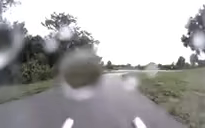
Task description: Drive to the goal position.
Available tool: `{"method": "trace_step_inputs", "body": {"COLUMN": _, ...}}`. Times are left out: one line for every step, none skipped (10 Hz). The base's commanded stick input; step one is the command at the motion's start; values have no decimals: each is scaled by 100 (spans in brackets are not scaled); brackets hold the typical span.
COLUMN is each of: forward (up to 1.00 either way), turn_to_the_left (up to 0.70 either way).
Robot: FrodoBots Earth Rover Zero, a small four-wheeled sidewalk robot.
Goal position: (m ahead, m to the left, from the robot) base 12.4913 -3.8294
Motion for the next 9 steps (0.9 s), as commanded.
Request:
{"method": "trace_step_inputs", "body": {"forward": 70, "turn_to_the_left": 0}}
{"method": "trace_step_inputs", "body": {"forward": 70, "turn_to_the_left": 0}}
{"method": "trace_step_inputs", "body": {"forward": 70, "turn_to_the_left": 0}}
{"method": "trace_step_inputs", "body": {"forward": 70, "turn_to_the_left": 0}}
{"method": "trace_step_inputs", "body": {"forward": 70, "turn_to_the_left": 0}}
{"method": "trace_step_inputs", "body": {"forward": 70, "turn_to_the_left": 0}}
{"method": "trace_step_inputs", "body": {"forward": 70, "turn_to_the_left": 0}}
{"method": "trace_step_inputs", "body": {"forward": 70, "turn_to_the_left": 0}}
{"method": "trace_step_inputs", "body": {"forward": 70, "turn_to_the_left": 0}}
